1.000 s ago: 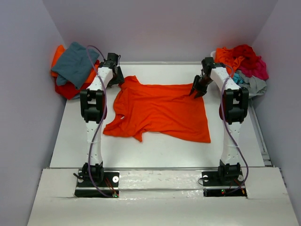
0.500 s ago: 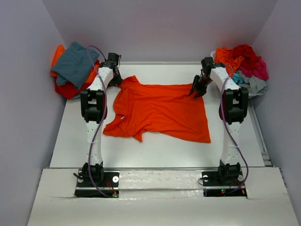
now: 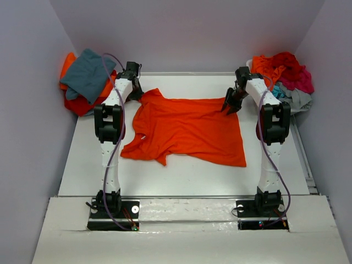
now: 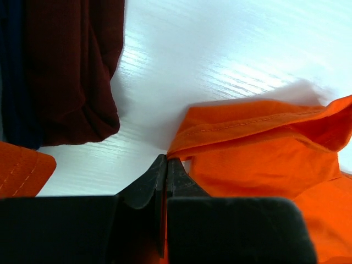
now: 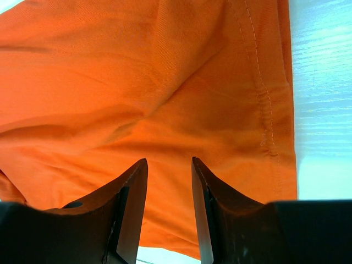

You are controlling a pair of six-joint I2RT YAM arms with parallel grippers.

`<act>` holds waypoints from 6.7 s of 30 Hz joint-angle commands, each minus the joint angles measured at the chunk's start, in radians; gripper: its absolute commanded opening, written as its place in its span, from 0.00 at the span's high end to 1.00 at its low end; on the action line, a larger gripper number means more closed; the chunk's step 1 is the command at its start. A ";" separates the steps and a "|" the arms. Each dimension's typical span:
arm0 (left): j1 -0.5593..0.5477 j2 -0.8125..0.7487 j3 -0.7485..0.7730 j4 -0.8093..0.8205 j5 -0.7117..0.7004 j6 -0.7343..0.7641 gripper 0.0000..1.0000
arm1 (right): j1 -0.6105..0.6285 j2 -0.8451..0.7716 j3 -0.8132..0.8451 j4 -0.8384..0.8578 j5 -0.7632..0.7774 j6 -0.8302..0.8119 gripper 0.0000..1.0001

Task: Fold and stack the t-shirts
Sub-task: Flatten out the tshirt

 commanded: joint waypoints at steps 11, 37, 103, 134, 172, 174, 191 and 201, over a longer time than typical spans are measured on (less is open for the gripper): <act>0.001 0.005 0.049 0.014 0.022 0.031 0.94 | 0.007 -0.042 -0.061 0.007 0.017 0.005 0.91; 0.001 -0.015 0.101 0.103 -0.078 0.046 0.94 | 0.016 -0.094 -0.213 0.033 0.031 -0.009 0.93; -0.098 -0.190 -0.017 -0.043 -0.110 0.035 0.27 | 0.016 0.070 0.209 -0.018 0.069 0.024 0.65; -0.098 0.015 0.100 -0.141 -0.069 0.040 0.26 | -0.011 0.165 0.298 0.013 0.094 0.041 0.45; -0.009 0.212 0.262 -0.132 -0.112 0.063 0.17 | -0.039 0.325 0.387 -0.015 0.006 0.008 0.44; -0.009 0.213 0.271 -0.127 -0.113 0.061 0.17 | -0.049 0.334 0.410 -0.012 -0.011 0.010 0.44; -0.020 0.012 0.270 -0.001 -0.132 0.070 0.16 | -0.068 0.208 0.416 0.041 -0.067 -0.006 0.29; -0.040 -0.080 0.255 0.003 -0.129 0.081 0.16 | -0.068 0.147 0.378 0.047 -0.120 -0.019 0.25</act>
